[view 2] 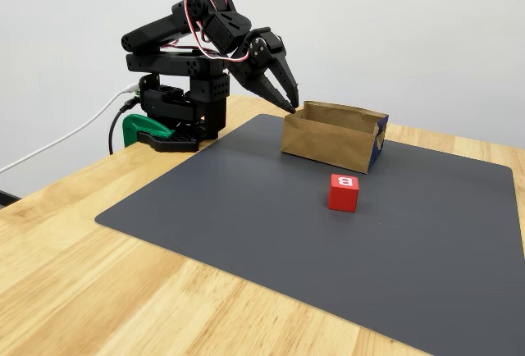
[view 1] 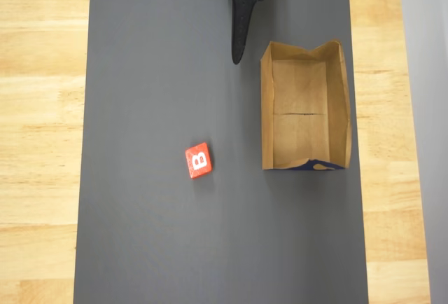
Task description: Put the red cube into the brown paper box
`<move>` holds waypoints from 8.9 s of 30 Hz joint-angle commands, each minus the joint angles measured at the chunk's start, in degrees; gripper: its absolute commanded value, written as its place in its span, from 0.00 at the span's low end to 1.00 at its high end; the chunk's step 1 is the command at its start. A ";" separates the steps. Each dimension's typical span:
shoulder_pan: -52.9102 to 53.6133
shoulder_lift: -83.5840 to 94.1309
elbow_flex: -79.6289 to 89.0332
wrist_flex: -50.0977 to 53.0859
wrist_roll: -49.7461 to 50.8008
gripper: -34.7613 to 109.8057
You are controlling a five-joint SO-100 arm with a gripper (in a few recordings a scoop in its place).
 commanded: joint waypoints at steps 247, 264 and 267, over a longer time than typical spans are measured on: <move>-5.54 -23.82 -14.77 -15.12 -16.08 0.41; 5.27 -1.85 -5.27 -7.56 -6.06 0.24; 5.45 -0.26 -4.48 -4.31 -5.45 0.24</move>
